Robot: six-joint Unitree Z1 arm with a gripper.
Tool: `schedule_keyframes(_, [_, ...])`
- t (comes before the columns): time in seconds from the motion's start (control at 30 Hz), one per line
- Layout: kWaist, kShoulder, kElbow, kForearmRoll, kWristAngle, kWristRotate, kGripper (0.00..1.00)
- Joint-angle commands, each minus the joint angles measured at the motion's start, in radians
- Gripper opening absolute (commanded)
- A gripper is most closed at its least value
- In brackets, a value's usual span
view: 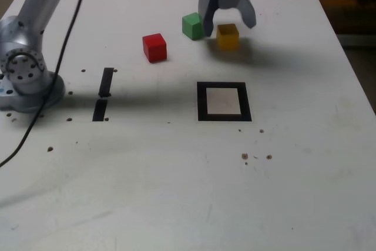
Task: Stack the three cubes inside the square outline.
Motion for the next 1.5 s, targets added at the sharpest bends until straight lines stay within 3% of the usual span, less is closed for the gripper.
schedule_keyframes(0.0, [0.000, -0.013, -0.003, 0.006, 0.006, -0.004, 0.84])
schedule_keyframes(0.47, [-0.009, 0.058, -0.008, -0.032, -0.009, -0.004, 0.82])
schedule_keyframes(0.57, [-0.010, 0.067, -0.008, -0.036, -0.011, -0.005, 0.73])
schedule_keyframes(0.77, [-0.011, 0.066, 0.009, -0.058, -0.002, -0.014, 0.44])
schedule_keyframes(0.97, [-0.023, 0.066, 0.034, -0.098, -0.025, -0.018, 0.29])
schedule_keyframes(1.47, [-0.048, -0.008, 0.054, -0.076, -0.014, -0.028, 0.23])
